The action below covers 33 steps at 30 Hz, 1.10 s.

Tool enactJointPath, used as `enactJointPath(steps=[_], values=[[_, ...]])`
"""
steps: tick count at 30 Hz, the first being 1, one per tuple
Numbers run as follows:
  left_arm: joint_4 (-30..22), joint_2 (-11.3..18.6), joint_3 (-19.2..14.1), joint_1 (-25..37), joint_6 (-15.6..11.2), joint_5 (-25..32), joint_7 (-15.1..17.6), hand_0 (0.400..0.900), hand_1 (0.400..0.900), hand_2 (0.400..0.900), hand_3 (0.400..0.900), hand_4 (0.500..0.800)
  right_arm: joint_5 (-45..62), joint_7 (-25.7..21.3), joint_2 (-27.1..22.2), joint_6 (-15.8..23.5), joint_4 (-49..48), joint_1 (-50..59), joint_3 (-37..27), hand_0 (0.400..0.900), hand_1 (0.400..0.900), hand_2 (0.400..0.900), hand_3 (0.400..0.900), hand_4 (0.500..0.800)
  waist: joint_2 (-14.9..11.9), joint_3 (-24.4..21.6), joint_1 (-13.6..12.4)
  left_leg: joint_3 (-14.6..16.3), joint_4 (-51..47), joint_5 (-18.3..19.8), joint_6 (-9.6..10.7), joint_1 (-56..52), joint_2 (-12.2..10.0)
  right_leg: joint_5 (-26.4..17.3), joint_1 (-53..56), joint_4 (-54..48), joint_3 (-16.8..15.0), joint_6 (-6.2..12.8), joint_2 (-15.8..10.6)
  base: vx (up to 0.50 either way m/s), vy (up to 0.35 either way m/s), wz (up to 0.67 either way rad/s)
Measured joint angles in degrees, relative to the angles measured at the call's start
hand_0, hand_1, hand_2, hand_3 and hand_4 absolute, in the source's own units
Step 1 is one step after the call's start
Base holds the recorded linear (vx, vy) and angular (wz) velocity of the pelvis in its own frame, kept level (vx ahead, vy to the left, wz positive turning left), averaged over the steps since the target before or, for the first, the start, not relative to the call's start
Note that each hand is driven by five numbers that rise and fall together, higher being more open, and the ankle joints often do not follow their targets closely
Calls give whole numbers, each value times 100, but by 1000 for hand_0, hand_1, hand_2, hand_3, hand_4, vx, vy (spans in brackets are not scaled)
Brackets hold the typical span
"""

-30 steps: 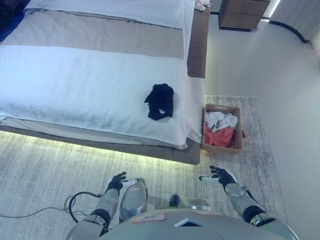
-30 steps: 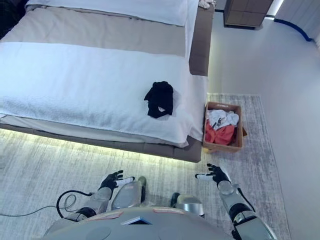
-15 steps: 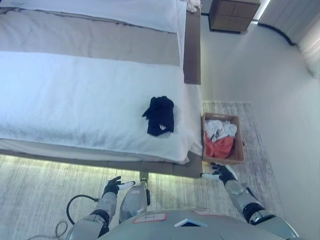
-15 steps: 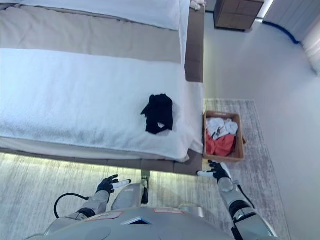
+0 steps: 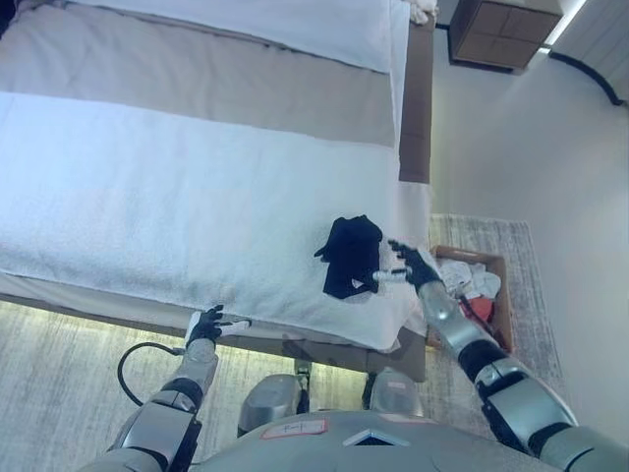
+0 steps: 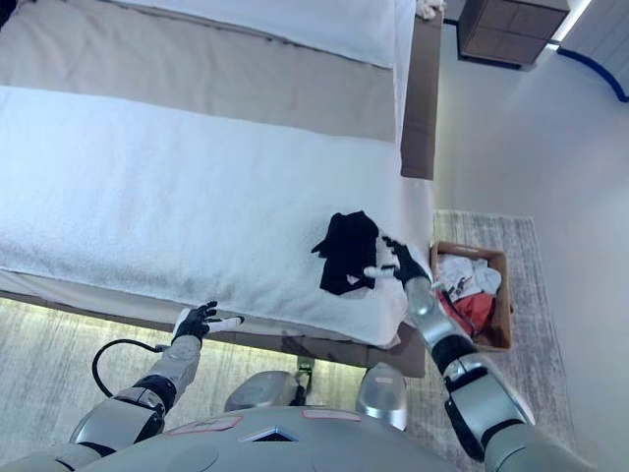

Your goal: Put the clothes on the bed into the basket.

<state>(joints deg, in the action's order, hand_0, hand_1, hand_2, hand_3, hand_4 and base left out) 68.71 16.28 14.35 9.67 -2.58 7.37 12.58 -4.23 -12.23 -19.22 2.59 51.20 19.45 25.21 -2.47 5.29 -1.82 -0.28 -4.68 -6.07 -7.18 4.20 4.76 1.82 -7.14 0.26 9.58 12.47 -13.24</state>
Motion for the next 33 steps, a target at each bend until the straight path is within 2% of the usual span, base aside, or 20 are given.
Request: enactJointPath(steps=[2,3,4,5,6,7,8,10,12,14,17,21,26,28,33], values=[[0,-9,10,14,2,27,-9,900,900,900,900,800,-102,-56,-34,-26,-4,129,-7,900,900,900,900,800,-124,96,38,-138,1,-64,36,73,2,-444,102,-459,-212,-127,89,139,-153,64],[-2,-33,18,47,4,26,-21,900,900,900,900,800,-102,-75,-80,-94,-13,121,-8,900,900,900,900,800,-170,135,71,-305,-2,-117,171,129,5,-575,160,-564,-355,-149,146,157,-186,49],[-12,-48,25,67,-4,25,-25,900,900,900,900,800,-102,-75,-117,-154,-4,90,-9,900,900,900,900,800,-224,144,158,-461,-6,-88,278,189,24,-616,242,-558,-345,-200,157,146,-216,47],[-19,-35,25,66,-7,25,-26,900,900,900,900,800,-101,-74,-121,-211,-4,66,-9,900,900,900,900,800,-349,130,164,-560,-5,-132,377,251,97,-719,309,-540,-287,-231,115,156,-245,63],[-20,-57,23,72,-7,25,-17,900,900,900,900,800,-100,-78,-151,-216,5,68,-12,900,900,900,900,800,-377,140,163,-632,-8,-127,498,347,79,-819,260,-542,-260,-280,129,176,-245,69],[-23,-92,25,64,-6,25,-25,900,900,900,900,800,-100,-77,-184,-213,5,78,-17,900,900,900,900,800,-306,170,163,-699,-12,-104,645,435,-28,-833,226,-528,-172,-300,222,185,-217,60],[-20,-123,18,60,0,27,-22,900,900,900,900,800,-98,-68,-220,-215,14,77,-14,900,900,900,900,800,-270,185,156,-756,-10,-89,693,515,-113,-826,181,-526,-83,-331,305,180,-199,58],[-34,-201,43,33,25,28,-11,900,900,900,900,800,-96,-57,-313,-224,20,94,-10,900,900,900,900,800,-202,188,157,-826,-12,-87,724,681,-264,-775,99,-524,83,-449,465,99,-139,45],[-205,-288,264,-41,23,27,-24,900,900,900,900,800,-93,-61,-467,-226,55,154,-10,900,900,900,900,800,-148,200,161,-874,-12,-94,730,812,-344,-738,32,-522,224,-576,549,2,-86,30],[-341,-356,445,-45,16,29,-40,900,900,900,900,800,-86,-60,-561,-232,178,363,6,900,900,900,900,800,-131,216,173,-918,-7,-153,809,934,-369,-753,-103,-518,237,-623,582,-12,-69,27],[-337,-443,648,152,10,86,-59,900,900,900,900,800,-9,-59,-622,-239,677,775,303,900,900,900,900,800,-156,288,165,-1065,-6,-251,908,1060,-370,-752,-160,-518,354,-624,595,-21,-54,20],[-328,-404,720,498,-9,249,-54,900,900,900,900,800,192,55,-600,-235,963,1325,527,900,900,900,900,800,-176,510,156,-1205,-4,-309,947,1292,-368,-753,-336,-503,495,-625,612,-31,-17,8],[-209,-361,755,784,-15,256,-54,900,900,900,900,800,529,167,-524,-197,1261,1948,616,900,900,900,900,800,-183,762,2,-1236,-2,-370,989,1519,-382,-755,-541,-496,545,-626,650,-3,3,1],[-204,-335,783,840,-20,260,-56,900,900,900,900,800,644,169,-519,-194,1341,2262,641,900,900,900,900,800,-186,932,-10,-1249,-1,-429,958,1589,-380,-755,-597,-498,563,-627,659,0,0,0],[-122,-279,898,1043,-81,379,-61,900,900,900,900,800,756,286,-498,-196,1423,2837,847,900,900,900,900,800,-223,1174,-59,-1289,2,-538,1032,1845,-369,-763,-809,-514,617,-635,669,-4,5,2]])
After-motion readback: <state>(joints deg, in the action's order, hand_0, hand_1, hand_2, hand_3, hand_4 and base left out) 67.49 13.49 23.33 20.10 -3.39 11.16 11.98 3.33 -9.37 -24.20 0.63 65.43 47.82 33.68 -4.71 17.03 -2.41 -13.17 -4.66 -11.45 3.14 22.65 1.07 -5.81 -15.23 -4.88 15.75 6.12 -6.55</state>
